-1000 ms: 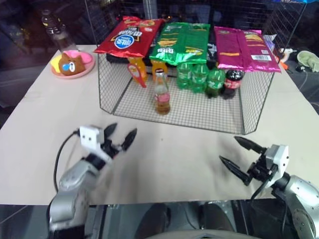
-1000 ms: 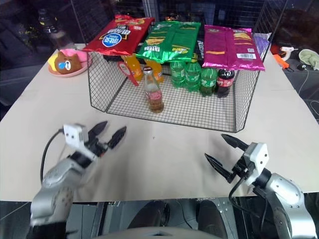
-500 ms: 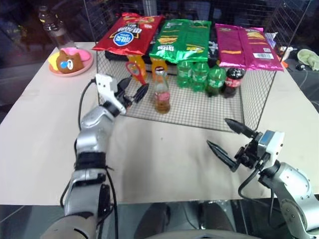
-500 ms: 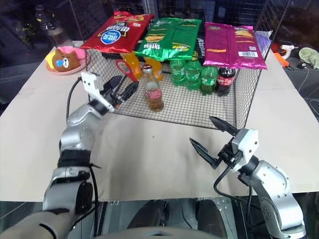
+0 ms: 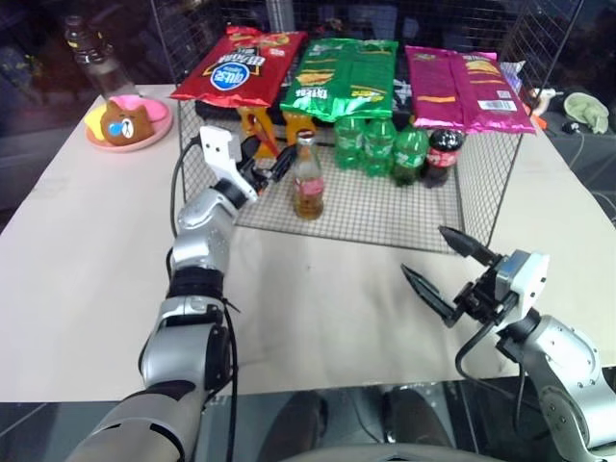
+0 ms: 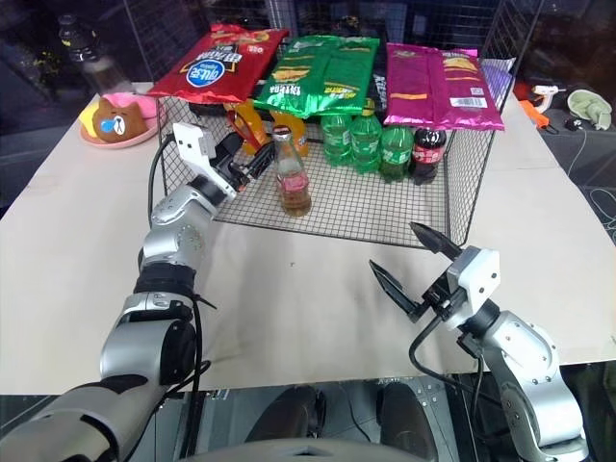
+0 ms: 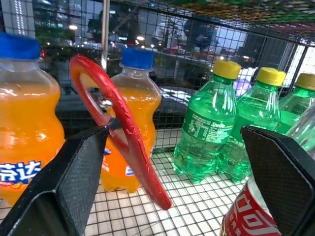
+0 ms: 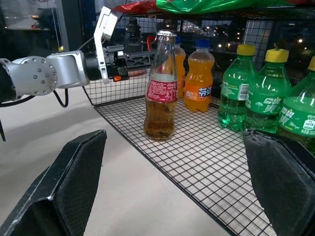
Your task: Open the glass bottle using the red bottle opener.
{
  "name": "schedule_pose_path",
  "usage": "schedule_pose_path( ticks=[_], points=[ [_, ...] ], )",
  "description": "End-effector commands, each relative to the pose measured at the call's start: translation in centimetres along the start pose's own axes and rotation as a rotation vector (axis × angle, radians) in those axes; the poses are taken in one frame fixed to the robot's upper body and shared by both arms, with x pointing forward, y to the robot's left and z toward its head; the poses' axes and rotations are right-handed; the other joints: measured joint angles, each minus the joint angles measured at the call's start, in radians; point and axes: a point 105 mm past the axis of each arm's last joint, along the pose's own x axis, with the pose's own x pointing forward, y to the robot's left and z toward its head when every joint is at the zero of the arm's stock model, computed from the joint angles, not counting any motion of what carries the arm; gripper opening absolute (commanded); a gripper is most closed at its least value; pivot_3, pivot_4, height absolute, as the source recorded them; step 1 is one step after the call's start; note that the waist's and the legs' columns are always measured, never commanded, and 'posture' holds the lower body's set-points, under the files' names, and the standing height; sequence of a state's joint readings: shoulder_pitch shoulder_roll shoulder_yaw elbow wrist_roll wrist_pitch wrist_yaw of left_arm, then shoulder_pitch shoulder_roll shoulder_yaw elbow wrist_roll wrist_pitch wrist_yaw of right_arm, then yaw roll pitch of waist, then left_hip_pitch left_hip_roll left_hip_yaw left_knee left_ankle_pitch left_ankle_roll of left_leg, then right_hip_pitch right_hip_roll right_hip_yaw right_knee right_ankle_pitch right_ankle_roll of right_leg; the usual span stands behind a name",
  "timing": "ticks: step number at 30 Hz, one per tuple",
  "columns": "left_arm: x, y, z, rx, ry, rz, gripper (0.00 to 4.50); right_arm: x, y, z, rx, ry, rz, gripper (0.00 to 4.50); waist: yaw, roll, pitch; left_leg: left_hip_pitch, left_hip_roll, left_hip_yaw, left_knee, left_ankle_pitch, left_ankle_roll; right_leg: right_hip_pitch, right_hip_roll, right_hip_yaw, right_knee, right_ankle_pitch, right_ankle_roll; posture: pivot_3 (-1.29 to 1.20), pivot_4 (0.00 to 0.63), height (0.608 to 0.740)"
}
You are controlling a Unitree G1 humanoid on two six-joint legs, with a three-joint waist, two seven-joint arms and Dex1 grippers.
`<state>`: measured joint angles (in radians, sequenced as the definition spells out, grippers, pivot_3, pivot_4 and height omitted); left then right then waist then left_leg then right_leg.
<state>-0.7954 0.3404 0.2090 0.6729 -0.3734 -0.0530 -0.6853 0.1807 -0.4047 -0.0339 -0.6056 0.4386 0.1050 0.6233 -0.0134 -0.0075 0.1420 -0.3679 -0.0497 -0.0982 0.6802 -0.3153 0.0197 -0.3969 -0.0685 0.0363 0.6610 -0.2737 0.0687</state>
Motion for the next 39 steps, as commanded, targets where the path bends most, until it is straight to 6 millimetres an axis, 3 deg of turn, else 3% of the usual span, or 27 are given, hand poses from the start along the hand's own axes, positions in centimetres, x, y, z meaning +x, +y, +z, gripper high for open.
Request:
schedule_pose_path(
  ticks=[1, 18, 30, 33, 36, 39],
  points=[
    [-0.5, 0.9, 1.2, 0.049, -0.048, 0.049, 4.47, 0.2, 0.2, 1.0, -0.027, -0.042, 0.007, 4.50, 0.000, 0.000, 0.000, 0.000, 0.000, 0.000, 0.001, 0.000, 0.000, 0.000, 0.000, 0.000, 0.000, 0.000, 0.000, 0.00, 0.150, 0.740],
    [-0.1, 3.8, 0.7, 0.100, -0.023, 0.232, 4.47, 0.4, 0.1, 0.5, -0.026, -0.042, 0.011, 4.50, 0.001, -0.001, 0.001, 0.000, 0.000, -0.001, 0.003, 0.000, 0.000, 0.000, 0.000, 0.000, 0.002, 0.000, 0.000, 0.00, 0.150, 0.740],
    [1.8, 2.0, 0.3, 0.043, -0.040, 0.144, 4.47, 0.3, 0.1, 0.5, -0.030, -0.048, -0.001, 4.50, -0.001, -0.002, 0.001, -0.001, -0.001, -0.001, 0.004, 0.000, 0.000, 0.000, 0.000, -0.001, 0.002, 0.000, 0.000, 0.00, 0.150, 0.740],
    [1.8, 2.1, 0.3, 0.031, -0.048, 0.146, 3.61, 0.2, 0.1, 0.4, -0.027, -0.045, -0.002, 4.50, -0.001, -0.002, 0.001, -0.001, -0.001, -0.001, 0.004, 0.000, 0.000, 0.000, 0.001, -0.001, 0.002, 0.000, 0.000, 0.00, 0.150, 0.740],
    [1.7, 2.0, 0.3, 0.026, -0.054, 0.139, 2.38, 0.2, 0.2, 0.2, -0.025, -0.041, -0.001, 4.50, -0.001, -0.002, 0.001, -0.001, -0.001, -0.001, 0.004, 0.000, 0.000, 0.000, 0.001, -0.001, 0.002, 0.000, 0.000, 0.00, 0.150, 0.740],
    [1.7, 2.1, 0.5, 0.022, -0.062, 0.138, 0.85, 0.3, 0.2, 0.1, -0.022, -0.039, 0.002, 4.50, -0.001, -0.002, 0.001, -0.001, -0.001, -0.001, 0.004, 0.000, 0.000, 0.000, 0.001, -0.001, 0.002, 0.000, 0.000, 0.00, 0.150, 0.740]
  ],
)
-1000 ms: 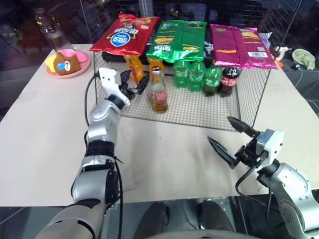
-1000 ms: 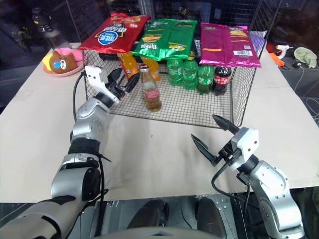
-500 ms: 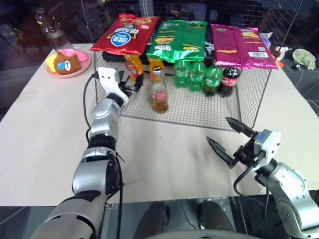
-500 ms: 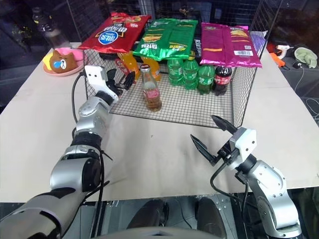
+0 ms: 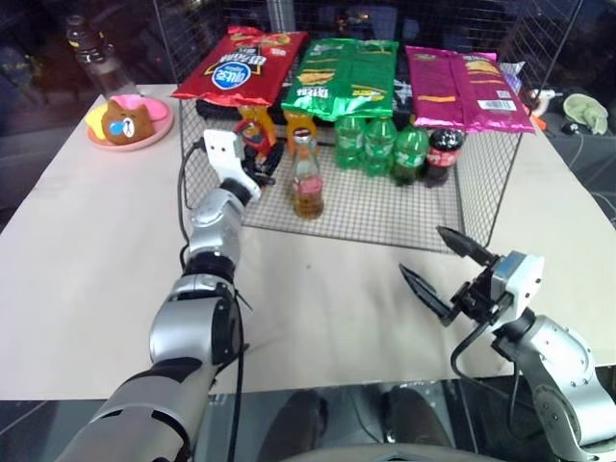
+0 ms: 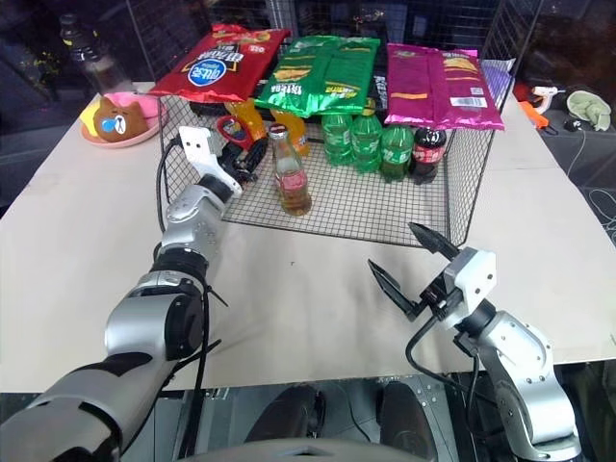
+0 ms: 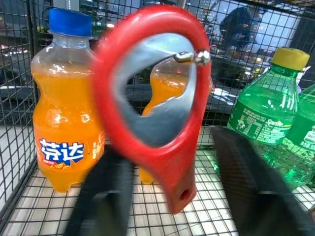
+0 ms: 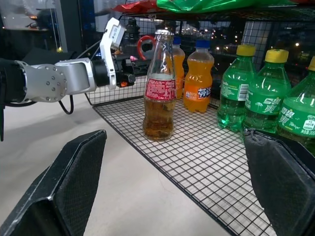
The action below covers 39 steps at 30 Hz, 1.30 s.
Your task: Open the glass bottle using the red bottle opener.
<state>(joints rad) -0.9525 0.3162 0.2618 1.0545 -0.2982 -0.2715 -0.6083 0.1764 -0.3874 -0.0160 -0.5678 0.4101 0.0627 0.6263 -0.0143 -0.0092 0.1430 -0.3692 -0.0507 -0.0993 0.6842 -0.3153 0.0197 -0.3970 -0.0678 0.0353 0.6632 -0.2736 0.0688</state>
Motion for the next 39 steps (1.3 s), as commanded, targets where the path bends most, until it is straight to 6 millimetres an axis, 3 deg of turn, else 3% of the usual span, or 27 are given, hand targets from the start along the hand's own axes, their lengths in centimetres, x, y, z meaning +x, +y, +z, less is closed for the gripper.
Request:
schedule_pose_path(
  ticks=[1, 2, 14, 30, 34, 39],
  points=[
    [0.5, 0.0, 2.1, 0.016, -0.072, -0.012, 0.39, 0.2, 0.2, 0.6, -0.012, -0.032, 0.011, 4.50, 0.000, 0.000, 0.000, 0.000, 0.000, 0.000, 0.000, 0.000, 0.000, 0.000, 0.000, 0.000, 0.000, 0.000, 0.000, 0.00, 0.150, 0.740],
    [0.5, 0.0, 2.3, 0.013, -0.079, -0.016, 0.02, 0.2, 0.2, 0.5, -0.012, -0.030, 0.012, 4.50, 0.000, 0.000, 0.000, 0.000, 0.000, 0.000, 0.000, 0.000, 0.000, 0.000, 0.000, 0.000, 0.000, 0.000, 0.000, 0.00, 0.150, 0.740],
    [-0.4, -1.3, 3.4, -0.048, -0.150, -0.124, 0.02, 0.5, 0.2, 0.0, -0.010, -0.026, 0.026, 4.50, -0.001, 0.000, 0.000, 0.000, 0.000, 0.000, 0.000, 0.000, 0.000, 0.000, 0.000, 0.000, 0.000, 0.000, 0.000, 0.00, 0.150, 0.740],
    [-4.7, -3.2, 4.7, -0.217, -0.121, -0.310, 0.02, 0.7, 0.6, -0.1, 0.006, -0.036, 0.046, 4.50, -0.001, 0.000, 0.000, 0.000, 0.001, 0.000, 0.000, 0.000, 0.000, 0.000, 0.000, 0.000, 0.001, 0.000, 0.000, 0.00, 0.150, 0.740],
    [-6.4, -3.3, 5.8, -0.337, -0.113, -0.361, 0.02, 0.9, 0.5, 0.1, 0.021, -0.040, 0.054, 4.50, -0.002, 0.000, 0.000, 0.000, 0.002, -0.001, 0.000, 0.000, 0.000, 0.000, 0.000, 0.001, 0.001, 0.000, 0.000, 0.00, 0.150, 0.740],
    [-8.6, -4.4, 6.6, -0.633, -0.022, -0.497, 0.02, 2.0, 0.3, -0.1, 0.154, 0.029, 0.070, 4.50, -0.002, 0.000, 0.000, 0.001, 0.002, -0.001, 0.000, 0.000, 0.000, 0.000, -0.001, 0.001, 0.001, 0.000, 0.000, 0.00, 0.150, 0.740]
  ],
)
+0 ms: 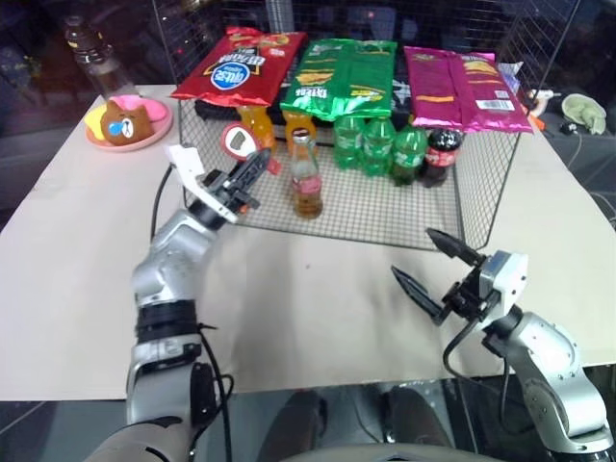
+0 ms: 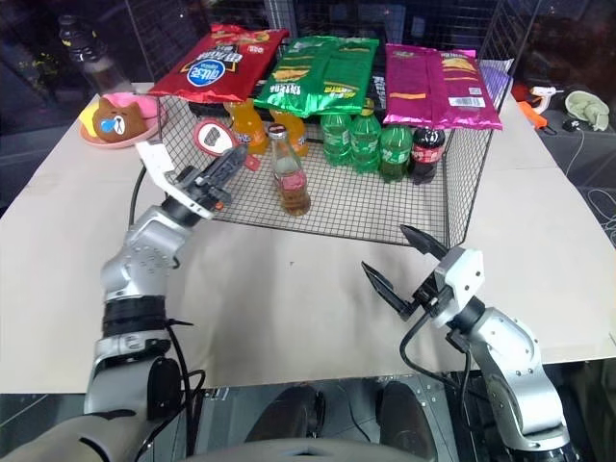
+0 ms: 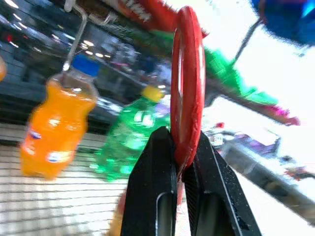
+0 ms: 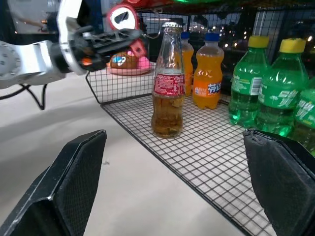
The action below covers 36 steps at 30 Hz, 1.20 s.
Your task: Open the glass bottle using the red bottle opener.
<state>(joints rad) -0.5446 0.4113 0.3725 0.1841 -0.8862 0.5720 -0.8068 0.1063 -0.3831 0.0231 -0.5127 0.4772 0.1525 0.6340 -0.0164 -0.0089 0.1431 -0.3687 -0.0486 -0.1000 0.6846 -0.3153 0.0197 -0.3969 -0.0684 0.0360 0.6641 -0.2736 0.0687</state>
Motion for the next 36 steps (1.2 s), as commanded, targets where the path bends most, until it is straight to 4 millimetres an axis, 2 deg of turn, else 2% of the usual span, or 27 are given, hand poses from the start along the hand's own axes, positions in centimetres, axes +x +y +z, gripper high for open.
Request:
schedule_pose_path(
  ticks=[1, 5, 12, 16, 21, 27, 31, 34, 36],
  points=[
    [-0.6, -2.5, 0.6, -0.173, 0.049, -0.123, 0.02, 0.9, 0.1, 0.8, 0.048, 0.038, 0.019, 4.50, 0.000, 0.000, 0.000, 0.000, 0.000, 0.000, 0.000, 0.000, 0.000, 0.000, 0.000, 0.000, 0.000, 0.000, 0.000, 0.00, 0.150, 0.740],
    [-0.6, -5.2, -0.6, -0.328, 0.176, -0.274, 0.02, 2.3, 0.2, 1.2, 0.138, 0.162, 0.099, 4.50, 0.001, 0.000, 0.000, 0.000, 0.000, 0.000, 0.000, 0.000, 0.000, 0.000, 0.000, 0.000, 0.000, 0.000, 0.000, 0.00, 0.150, 0.740],
    [0.7, -8.9, -4.7, -0.409, 0.467, -0.509, 0.02, 3.6, 2.4, 2.6, 0.315, 0.373, 0.392, 4.50, 0.002, 0.000, 0.000, -0.001, -0.001, -0.002, 0.000, 0.000, 0.000, 0.000, -0.001, -0.002, -0.001, 0.000, 0.000, 0.00, 0.150, 0.740],
    [1.5, -9.8, -6.2, -0.388, 0.556, -0.603, 0.02, 4.5, 3.4, 3.7, 0.425, 0.417, 0.508, 4.50, -0.002, 0.001, 0.000, -0.001, -0.001, -0.001, -0.001, 0.000, 0.000, 0.000, -0.001, -0.002, -0.002, 0.000, 0.000, 0.00, 0.150, 0.740],
    [2.2, -10.7, -7.0, -0.385, 0.604, -0.695, 0.02, 5.4, 4.4, 4.7, 0.502, 0.422, 0.583, 4.50, -0.002, 0.001, 0.000, -0.003, -0.001, -0.001, -0.001, 0.000, 0.000, -0.002, -0.001, -0.002, -0.002, 0.000, 0.000, 0.00, 0.150, 0.740],
    [2.3, -10.7, -7.9, -0.390, 0.620, -0.720, 0.02, 6.2, 5.5, 4.6, 0.538, 0.443, 0.596, 4.50, -0.005, 0.001, 0.000, -0.015, -0.001, -0.001, 0.003, 0.000, 0.000, -0.013, -0.002, -0.002, 0.001, 0.000, 0.000, 0.00, 0.150, 0.740],
    [2.2, -10.7, -8.5, -0.394, 0.627, -0.726, 0.02, 6.8, 5.8, 4.6, 0.566, 0.434, 0.582, 4.50, -0.017, 0.001, 0.000, -0.016, -0.001, -0.001, 0.003, 0.000, 0.000, -0.015, -0.002, -0.002, 0.001, 0.000, 0.000, 0.00, 0.150, 0.740],
    [2.2, -10.7, -8.6, -0.396, 0.623, -0.727, 0.00, 7.1, 5.9, 4.7, 0.570, 0.435, 0.574, 3.72, -0.024, 0.001, 0.000, -0.016, -0.001, -0.001, 0.003, 0.000, 0.000, -0.015, -0.002, -0.002, 0.001, 0.000, 0.000, 0.00, 0.150, 0.740],
    [2.2, -10.6, -8.6, -0.394, 0.616, -0.725, 0.00, 7.1, 5.8, 4.7, 0.573, 0.438, 0.568, 2.64, -0.026, 0.001, 0.000, -0.016, -0.001, -0.001, 0.003, 0.000, 0.000, -0.015, -0.002, -0.002, 0.001, 0.000, 0.000, 0.00, 0.150, 0.740]
  ],
)
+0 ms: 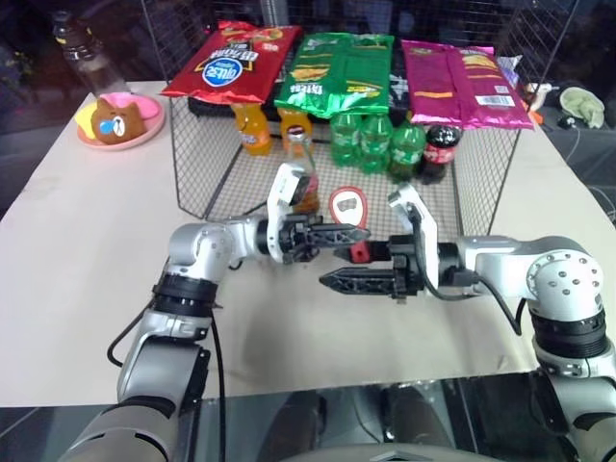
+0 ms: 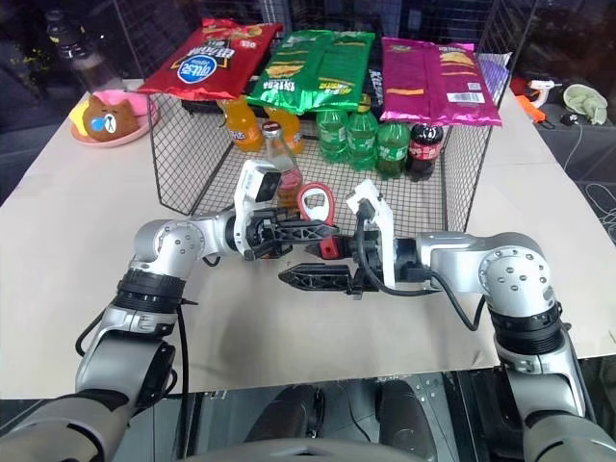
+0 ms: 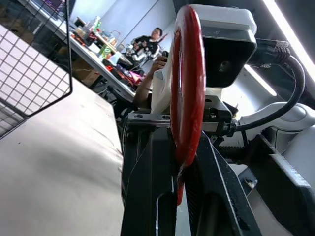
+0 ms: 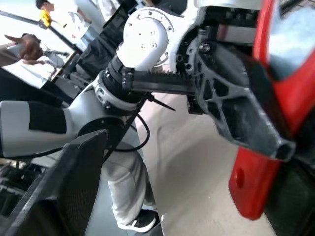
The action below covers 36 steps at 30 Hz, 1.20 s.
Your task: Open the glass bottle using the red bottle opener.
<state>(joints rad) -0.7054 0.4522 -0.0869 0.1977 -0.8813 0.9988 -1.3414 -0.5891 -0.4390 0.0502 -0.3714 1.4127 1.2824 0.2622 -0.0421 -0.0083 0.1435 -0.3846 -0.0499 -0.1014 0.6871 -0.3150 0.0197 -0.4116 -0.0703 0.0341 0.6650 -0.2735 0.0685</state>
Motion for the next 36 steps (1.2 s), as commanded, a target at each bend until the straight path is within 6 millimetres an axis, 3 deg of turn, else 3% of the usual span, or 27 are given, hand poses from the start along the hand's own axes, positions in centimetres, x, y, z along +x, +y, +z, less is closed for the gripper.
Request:
schedule_pose_path(
  ticks=[1, 4, 5, 6, 7, 15, 19, 20, 25, 28, 32, 36],
  points=[
    [0.0, -0.2, 0.3, 0.029, -0.008, -0.005, 0.00, 0.1, 1.0, 0.9, -0.028, -0.018, 0.039, 2.41, 0.000, 0.000, 0.000, 0.000, 0.000, 0.000, 0.000, 0.000, 0.000, 0.000, 0.000, 0.000, 0.000, 0.000, 0.000, 0.00, 0.150, 0.740],
    [-0.1, 0.0, 0.2, 0.034, -0.011, 0.005, 0.00, 0.2, 0.6, 0.8, -0.024, -0.007, 0.023, 1.17, -0.001, 0.000, 0.000, 0.000, 0.000, 0.000, 0.000, 0.000, 0.000, 0.000, 0.000, 0.000, 0.000, 0.000, 0.000, 0.00, 0.150, 0.740],
    [-0.1, 0.0, 0.2, 0.035, -0.015, 0.007, 0.00, 0.3, 0.5, 0.8, -0.021, -0.006, 0.020, 0.47, -0.001, 0.000, 0.000, 0.000, 0.000, 0.000, 0.000, 0.000, 0.000, 0.000, 0.000, 0.000, 0.000, 0.000, 0.000, 0.00, 0.150, 0.740],
    [-0.1, 0.0, 0.2, 0.035, -0.018, 0.009, 0.00, 0.3, 0.5, 0.8, -0.020, -0.005, 0.018, 0.47, -0.001, 0.000, 0.000, 0.000, 0.000, 0.000, 0.000, 0.000, 0.000, 0.000, 0.000, 0.000, 0.000, 0.000, 0.000, 0.00, 0.150, 0.740],
    [-0.1, 0.1, 0.2, 0.036, -0.020, 0.010, 0.00, 0.4, 0.4, 0.8, -0.020, -0.004, 0.015, 0.15, -0.001, 0.000, 0.000, 0.000, 0.000, 0.000, 0.000, 0.000, 0.000, 0.000, 0.000, 0.000, 0.000, 0.000, 0.000, 0.00, 0.150, 0.740],
    [-0.3, 0.6, 0.9, 0.078, -0.090, 0.062, 0.00, 0.4, -0.7, 0.4, -0.019, -0.010, -0.049, 0.15, -0.001, 0.000, 0.000, 0.000, 0.000, 0.000, 0.000, 0.000, 0.000, 0.000, 0.000, 0.000, 0.000, 0.000, 0.000, 0.00, 0.150, 0.740],
    [-0.3, 0.7, 0.9, 0.095, -0.108, 0.083, 1.34, -0.2, -1.5, -0.1, -0.004, -0.030, -0.098, 0.00, 0.000, 0.000, 0.000, 0.000, 0.000, 0.000, 0.000, 0.000, 0.000, 0.000, 0.000, 0.000, 0.000, 0.000, 0.000, 0.00, 0.150, 0.740],
    [-0.3, 0.6, 0.8, 0.098, -0.106, 0.084, 1.98, -0.4, -1.6, -0.1, -0.002, -0.034, -0.108, 0.00, -0.001, 0.000, 0.000, 0.000, 0.000, 0.000, 0.000, 0.000, 0.000, 0.000, 0.000, 0.000, 0.000, 0.000, 0.000, 0.00, 0.150, 0.740],
    [-0.6, 0.4, 1.0, 0.114, -0.145, 0.107, 4.20, -2.1, -2.4, -1.2, 0.015, -0.049, -0.176, 0.00, 0.002, 0.000, 0.000, 0.000, 0.000, 0.000, 0.000, 0.000, 0.000, 0.000, 0.000, 0.000, 0.000, 0.000, 0.000, 0.00, 0.150, 0.740],
    [-1.2, 0.3, 1.2, 0.164, -0.159, 0.143, 4.20, -3.5, -3.1, -1.3, 0.025, -0.106, -0.238, 0.00, 0.001, 0.000, 0.000, 0.000, 0.000, 0.000, 0.000, 0.000, 0.000, 0.000, 0.000, 0.000, 0.000, 0.000, 0.000, 0.00, 0.150, 0.740],
    [-3.0, 1.1, 2.5, 0.358, -0.232, 0.347, 4.20, -6.9, -5.3, -2.0, -0.002, -0.165, -0.458, 0.00, 0.003, 0.000, 0.000, 0.000, 0.000, 0.000, 0.000, 0.000, 0.000, 0.000, 0.000, 0.001, 0.001, 0.000, 0.000, 0.00, 0.150, 0.740],
    [-3.5, 0.3, 2.1, 0.536, -0.237, 0.480, 4.20, -9.3, -6.0, -2.9, 0.005, -0.206, -0.585, 0.00, 0.004, 0.000, 0.000, 0.000, 0.000, 0.002, -0.001, 0.000, 0.000, 0.000, -0.002, 0.003, 0.000, 0.000, 0.000, 0.00, 0.150, 0.740]
  ],
)
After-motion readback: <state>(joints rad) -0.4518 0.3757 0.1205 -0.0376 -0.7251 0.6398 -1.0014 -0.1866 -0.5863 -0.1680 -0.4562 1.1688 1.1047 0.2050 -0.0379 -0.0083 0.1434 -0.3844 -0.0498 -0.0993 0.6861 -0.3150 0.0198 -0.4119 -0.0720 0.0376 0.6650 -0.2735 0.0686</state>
